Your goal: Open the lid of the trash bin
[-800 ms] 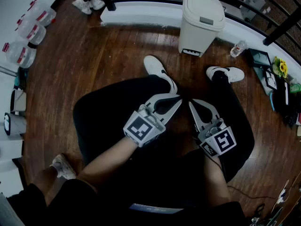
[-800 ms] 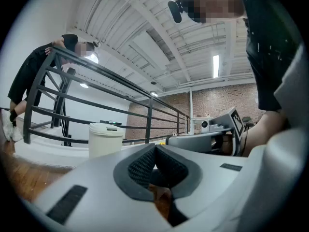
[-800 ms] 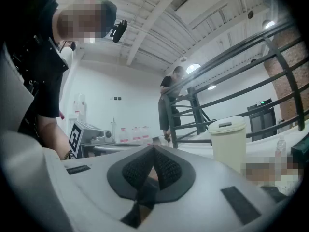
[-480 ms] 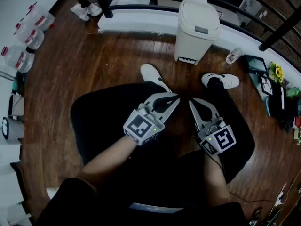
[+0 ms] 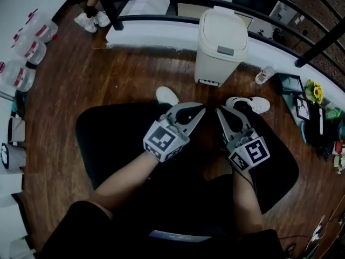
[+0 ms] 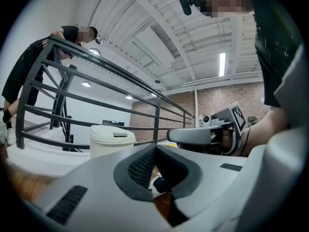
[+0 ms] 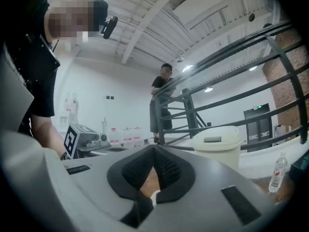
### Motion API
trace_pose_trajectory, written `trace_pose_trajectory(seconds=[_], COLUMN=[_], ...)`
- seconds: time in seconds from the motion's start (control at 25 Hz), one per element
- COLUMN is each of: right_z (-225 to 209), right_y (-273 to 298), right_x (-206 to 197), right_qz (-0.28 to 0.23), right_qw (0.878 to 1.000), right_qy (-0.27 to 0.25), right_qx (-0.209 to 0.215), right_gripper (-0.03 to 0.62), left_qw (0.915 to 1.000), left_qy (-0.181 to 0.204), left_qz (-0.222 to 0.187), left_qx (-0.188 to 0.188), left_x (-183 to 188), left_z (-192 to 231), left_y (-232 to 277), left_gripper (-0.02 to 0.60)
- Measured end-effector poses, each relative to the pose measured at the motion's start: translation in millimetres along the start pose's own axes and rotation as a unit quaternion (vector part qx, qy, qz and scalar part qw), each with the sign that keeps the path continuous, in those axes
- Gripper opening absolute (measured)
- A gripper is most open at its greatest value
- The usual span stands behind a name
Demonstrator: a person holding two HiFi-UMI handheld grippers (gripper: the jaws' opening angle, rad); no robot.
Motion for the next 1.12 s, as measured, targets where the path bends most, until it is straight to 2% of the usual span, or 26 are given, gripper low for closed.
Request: trace_pose_trajectory(seconds=[0.28,0.72,0.88,1.12], right_z=[-69.2,-164.1,-186.9,-206.9], right_y=[37.9,84.4,92.1,101.7], right_x=[-4.1,-42.7,-58.7,-92.7], right_qz=[0.022,0.076,0.102,0.123], right_qw=[1.000,0.997,0.995,0.991], right_qy=[0.004,0.013,0.011,0.056], right_qx=[0.002,-0.002,0.000,-0.004], right_gripper=[0.017,0.017,0.017,0.017], left_qw=[0.9997,0.9972,0.9961,0.9906], left_qy=[-0.009,-0.033,-0.031,-0.060], left_qz=[0.024,0.062,0.075,0.096], left_qx=[0.006,0.027,0.035,0.077], left_x=[7.3,7.4,6.7,-17.5], left_z=[54.7,118.6,127.7,151.3], left_y=[64.9,148.8,171.1,197.9], left_gripper=[0.040,0.040,0.040,0.040])
Point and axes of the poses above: the fingertips, and each gripper's own axes: y forward along the fingers, z to its left, x out of its top, the point moved 4 cm from there along -y, backward along the fingers, and after that the axes turned 9 degrees about -y, right-handed, at the moved point
